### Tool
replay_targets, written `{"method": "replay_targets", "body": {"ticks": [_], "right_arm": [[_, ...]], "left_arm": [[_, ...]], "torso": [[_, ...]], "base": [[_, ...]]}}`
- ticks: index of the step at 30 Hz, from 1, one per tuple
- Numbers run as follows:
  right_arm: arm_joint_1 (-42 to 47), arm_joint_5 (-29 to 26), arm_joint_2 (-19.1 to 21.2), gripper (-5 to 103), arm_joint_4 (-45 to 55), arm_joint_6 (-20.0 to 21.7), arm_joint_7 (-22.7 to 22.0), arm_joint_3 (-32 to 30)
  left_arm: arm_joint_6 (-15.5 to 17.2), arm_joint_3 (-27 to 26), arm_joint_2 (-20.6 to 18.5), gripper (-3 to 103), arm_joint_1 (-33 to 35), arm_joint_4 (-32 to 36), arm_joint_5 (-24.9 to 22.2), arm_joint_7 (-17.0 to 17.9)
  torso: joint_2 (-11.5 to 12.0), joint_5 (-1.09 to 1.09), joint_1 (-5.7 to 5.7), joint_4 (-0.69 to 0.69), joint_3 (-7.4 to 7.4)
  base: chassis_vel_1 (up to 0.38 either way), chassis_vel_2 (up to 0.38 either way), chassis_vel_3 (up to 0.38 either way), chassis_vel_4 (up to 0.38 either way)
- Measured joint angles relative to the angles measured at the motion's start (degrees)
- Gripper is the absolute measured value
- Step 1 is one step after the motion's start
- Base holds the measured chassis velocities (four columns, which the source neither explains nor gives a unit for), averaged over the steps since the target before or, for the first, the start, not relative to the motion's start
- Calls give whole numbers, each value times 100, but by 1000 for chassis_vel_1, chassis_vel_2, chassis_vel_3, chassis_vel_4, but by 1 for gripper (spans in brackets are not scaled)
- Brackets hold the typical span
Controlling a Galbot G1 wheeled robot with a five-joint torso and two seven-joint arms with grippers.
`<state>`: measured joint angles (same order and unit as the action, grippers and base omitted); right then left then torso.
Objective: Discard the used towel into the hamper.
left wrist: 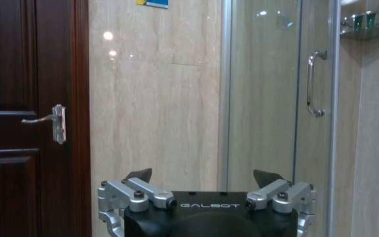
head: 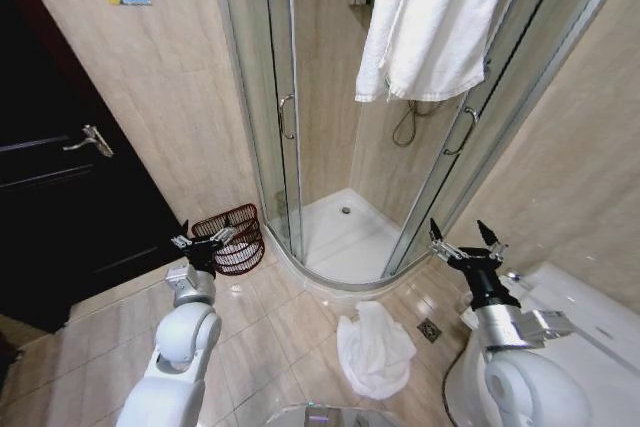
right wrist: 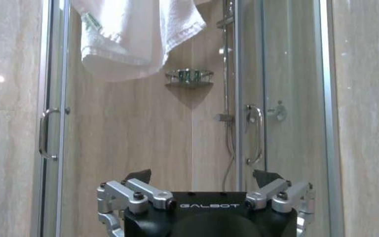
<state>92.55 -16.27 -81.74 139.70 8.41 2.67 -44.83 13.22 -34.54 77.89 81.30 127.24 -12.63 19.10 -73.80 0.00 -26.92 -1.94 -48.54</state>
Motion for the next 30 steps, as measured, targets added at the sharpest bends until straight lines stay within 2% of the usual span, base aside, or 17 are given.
{"method": "replay_targets", "body": {"ticks": [17,21,24,27,28,29,30], "right_arm": [[-147,-63,75,100,-14,-2,9,-60],[-191,-66,135,100,-30,-49,17,-51],[-455,-49,377,100,-153,-130,6,-66],[-1180,-91,1103,100,-640,-500,139,-51],[-1403,-157,1275,100,-788,-538,185,-29],[-1403,-157,1275,100,-788,-538,185,-29],[-1858,-361,1532,100,-1001,-535,220,10]], "left_arm": [[-58,10,-24,100,63,-93,-77,-15],[-186,31,-11,100,104,-77,-107,-16],[-366,0,-28,100,174,-142,-101,-24],[-589,-133,-63,100,338,-297,-1,-41],[-609,-177,-64,100,387,-330,42,-58],[-609,-177,-64,100,387,-330,42,-58],[-633,-246,-64,100,455,-359,108,-76]], "torso": [[-551,0,-255,0,-298],[-655,0,-301,2,-357],[-677,2,-308,3,-369],[-679,-1,-309,-2,-372],[-677,2,-309,-1,-372],[-677,2,-309,-1,-372],[-673,1,-309,-5,-370]], "base": [[0,0,0,0],[0,0,0,0],[0,0,0,0],[0,0,0,0],[0,0,0,0],[0,0,0,0],[0,0,0,0]]}}
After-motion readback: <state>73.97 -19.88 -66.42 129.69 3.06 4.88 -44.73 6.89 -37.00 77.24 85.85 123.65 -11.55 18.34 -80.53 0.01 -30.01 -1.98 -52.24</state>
